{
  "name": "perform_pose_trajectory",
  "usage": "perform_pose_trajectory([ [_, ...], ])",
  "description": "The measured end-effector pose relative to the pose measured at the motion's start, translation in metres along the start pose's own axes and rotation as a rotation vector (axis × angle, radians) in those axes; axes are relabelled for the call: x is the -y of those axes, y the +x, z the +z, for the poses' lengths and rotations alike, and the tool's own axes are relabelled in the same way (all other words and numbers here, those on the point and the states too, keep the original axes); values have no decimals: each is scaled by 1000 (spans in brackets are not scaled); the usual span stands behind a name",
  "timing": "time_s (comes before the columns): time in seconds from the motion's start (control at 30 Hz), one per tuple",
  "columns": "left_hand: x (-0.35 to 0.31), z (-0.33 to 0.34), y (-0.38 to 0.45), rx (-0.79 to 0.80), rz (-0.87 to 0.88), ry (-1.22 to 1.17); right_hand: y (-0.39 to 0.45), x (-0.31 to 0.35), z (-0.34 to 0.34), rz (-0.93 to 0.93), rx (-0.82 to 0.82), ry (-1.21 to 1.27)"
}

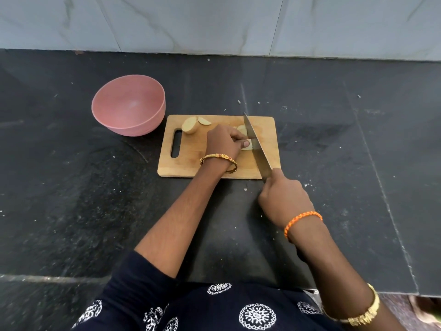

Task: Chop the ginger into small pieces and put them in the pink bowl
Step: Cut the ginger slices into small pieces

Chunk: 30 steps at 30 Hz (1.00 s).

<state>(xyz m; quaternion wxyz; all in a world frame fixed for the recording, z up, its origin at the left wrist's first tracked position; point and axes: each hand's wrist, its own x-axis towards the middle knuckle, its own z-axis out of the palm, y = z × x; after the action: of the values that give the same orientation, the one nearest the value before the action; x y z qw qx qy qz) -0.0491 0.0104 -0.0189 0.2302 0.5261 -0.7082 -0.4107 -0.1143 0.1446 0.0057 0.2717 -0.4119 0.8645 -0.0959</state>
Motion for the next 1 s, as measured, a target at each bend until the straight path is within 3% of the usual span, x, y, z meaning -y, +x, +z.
perform_pose_trajectory([
  [0.33, -1, 5, -9, -47, 10, 97, 1, -7, 13, -112, -166, 140],
  [1.0, 4, 7, -6, -84, 44, 55, 6, 8, 12, -33, -4, -58],
])
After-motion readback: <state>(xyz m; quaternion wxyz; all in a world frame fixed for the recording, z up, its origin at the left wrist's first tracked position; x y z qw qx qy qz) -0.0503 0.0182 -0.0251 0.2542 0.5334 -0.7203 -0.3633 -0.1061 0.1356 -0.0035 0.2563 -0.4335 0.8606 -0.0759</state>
